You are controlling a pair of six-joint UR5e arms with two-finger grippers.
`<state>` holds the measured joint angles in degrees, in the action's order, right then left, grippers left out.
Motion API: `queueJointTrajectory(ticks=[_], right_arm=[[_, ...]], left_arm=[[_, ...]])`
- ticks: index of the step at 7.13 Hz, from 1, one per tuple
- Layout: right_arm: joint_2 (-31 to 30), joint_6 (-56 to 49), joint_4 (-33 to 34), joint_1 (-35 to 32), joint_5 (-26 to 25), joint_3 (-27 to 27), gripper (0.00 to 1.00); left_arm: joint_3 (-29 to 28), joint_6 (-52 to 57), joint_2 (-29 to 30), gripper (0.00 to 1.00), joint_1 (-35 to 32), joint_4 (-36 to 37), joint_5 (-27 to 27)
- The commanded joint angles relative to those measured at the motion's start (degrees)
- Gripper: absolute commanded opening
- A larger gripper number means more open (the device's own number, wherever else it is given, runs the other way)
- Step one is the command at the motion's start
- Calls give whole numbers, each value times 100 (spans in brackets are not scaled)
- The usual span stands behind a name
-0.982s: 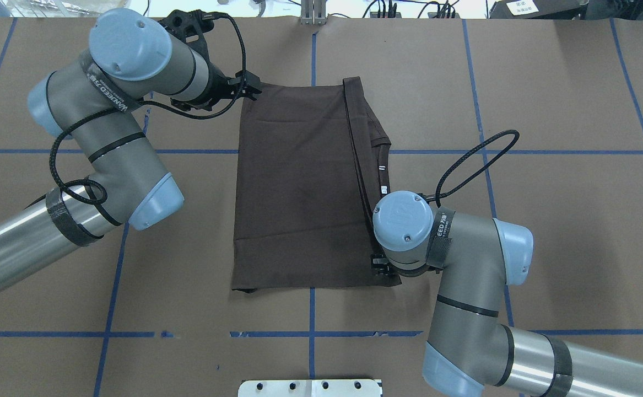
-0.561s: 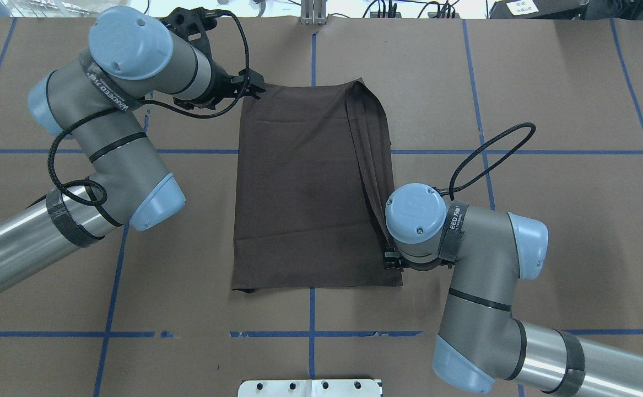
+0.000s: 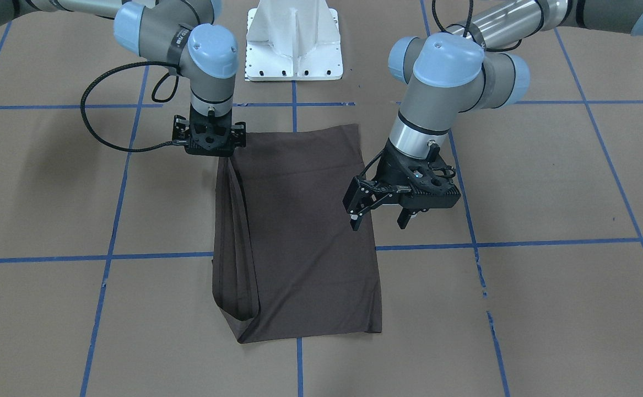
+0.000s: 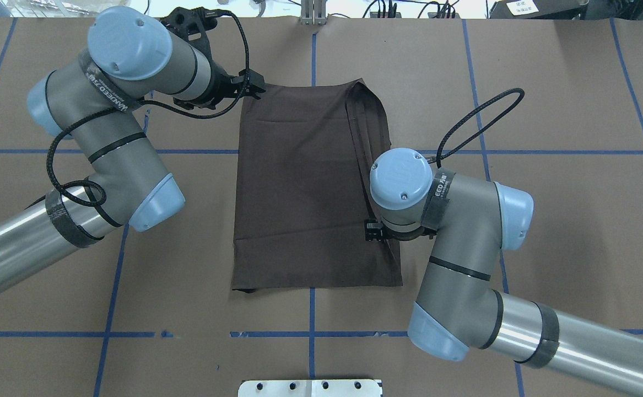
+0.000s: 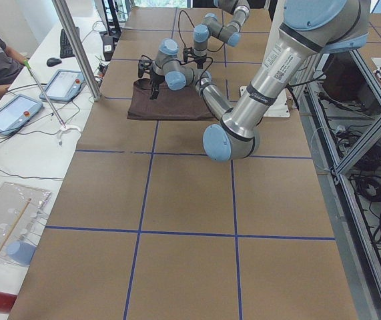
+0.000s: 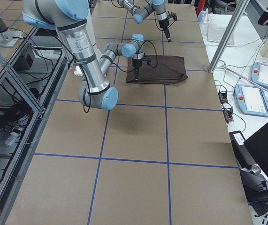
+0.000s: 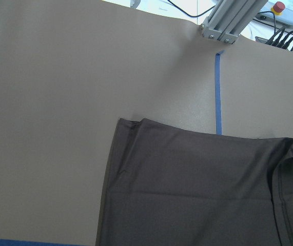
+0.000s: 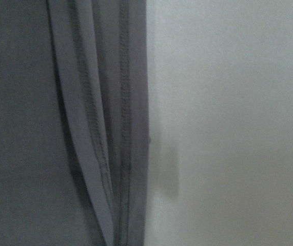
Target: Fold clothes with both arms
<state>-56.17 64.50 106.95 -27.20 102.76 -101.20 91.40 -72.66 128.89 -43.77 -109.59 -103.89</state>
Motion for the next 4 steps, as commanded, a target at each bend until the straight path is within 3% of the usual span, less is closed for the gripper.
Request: queueJointTrajectory(ticks=[1,4], right_arm=[[343,-192,-583,-145,7,765,100],[308,-201,-746,-154,174,936,100]], left_arm=[[0,6,-4,100,0,-10,0],[0,6,-4,100,0,-10,0]])
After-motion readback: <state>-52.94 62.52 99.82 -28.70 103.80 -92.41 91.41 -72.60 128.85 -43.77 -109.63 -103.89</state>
